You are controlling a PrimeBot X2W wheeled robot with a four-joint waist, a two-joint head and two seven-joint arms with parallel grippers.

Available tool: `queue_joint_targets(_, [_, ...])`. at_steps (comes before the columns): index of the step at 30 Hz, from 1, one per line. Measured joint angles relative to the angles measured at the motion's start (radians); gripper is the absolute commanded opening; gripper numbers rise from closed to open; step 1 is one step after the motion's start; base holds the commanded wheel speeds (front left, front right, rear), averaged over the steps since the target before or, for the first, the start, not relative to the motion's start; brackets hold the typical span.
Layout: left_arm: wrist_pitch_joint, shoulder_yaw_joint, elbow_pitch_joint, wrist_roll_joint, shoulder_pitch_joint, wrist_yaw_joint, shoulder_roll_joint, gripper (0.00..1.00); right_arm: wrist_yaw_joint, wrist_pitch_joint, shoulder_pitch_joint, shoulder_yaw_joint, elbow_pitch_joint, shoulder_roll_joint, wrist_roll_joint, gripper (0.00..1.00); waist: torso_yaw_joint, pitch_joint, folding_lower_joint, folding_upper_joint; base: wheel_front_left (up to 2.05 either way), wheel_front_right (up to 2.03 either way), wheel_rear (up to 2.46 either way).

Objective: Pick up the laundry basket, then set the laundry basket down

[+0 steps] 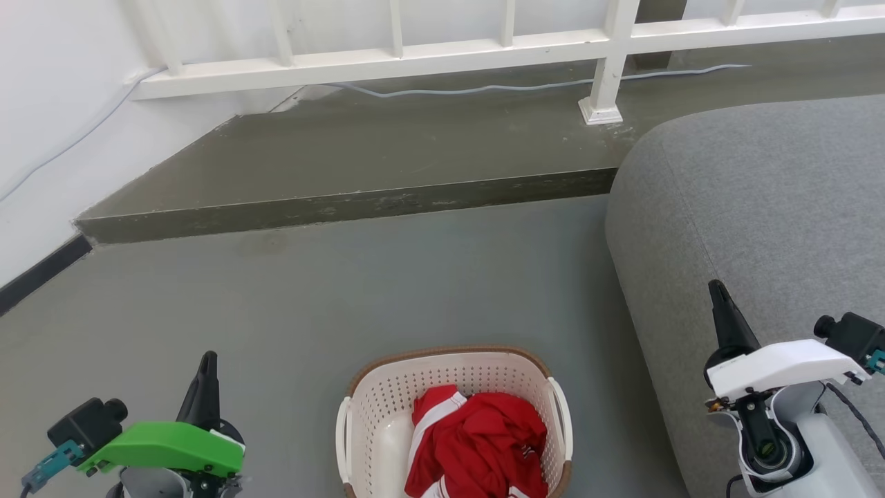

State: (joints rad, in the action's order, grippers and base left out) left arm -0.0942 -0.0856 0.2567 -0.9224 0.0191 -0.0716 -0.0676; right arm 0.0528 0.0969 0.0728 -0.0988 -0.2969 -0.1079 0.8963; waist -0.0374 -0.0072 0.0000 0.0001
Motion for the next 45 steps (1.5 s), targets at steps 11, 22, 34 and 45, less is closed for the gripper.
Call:
queue_joint_targets(11, [0.041, 0.031, 0.004, -0.123, 0.001, -0.009, 0.009, 0.0, 0.013, -0.038, 0.0, 0.043, 0.0, 0.013, 0.128, 0.0, 0.007, 0.002, 0.0, 0.0, 0.0, 0.0, 0.0])
queue_joint_targets(22, [0.076, 0.058, 0.007, -0.233, 0.005, -0.016, 0.013, 0.0, 0.026, -0.073, 0.0, 0.083, 0.002, 0.023, 0.243, 0.0, 0.013, 0.003, 0.0, 0.0, 0.0, 0.0, 0.0])
queue_joint_targets(34, [0.113, 0.091, 0.012, -0.368, 0.021, -0.026, 0.018, 0.0, 0.035, -0.115, 0.0, 0.13, 0.004, 0.038, 0.384, 0.0, 0.021, 0.005, 0.0, 0.0, 0.0, 0.0, 0.0])
queue_joint_targets(45, [0.155, 0.122, 0.016, -0.49, 0.023, -0.035, 0.021, 0.0, 0.046, -0.152, 0.0, 0.171, 0.006, 0.048, 0.511, 0.0, 0.027, 0.007, 0.0, 0.0, 0.0, 0.0, 0.0])
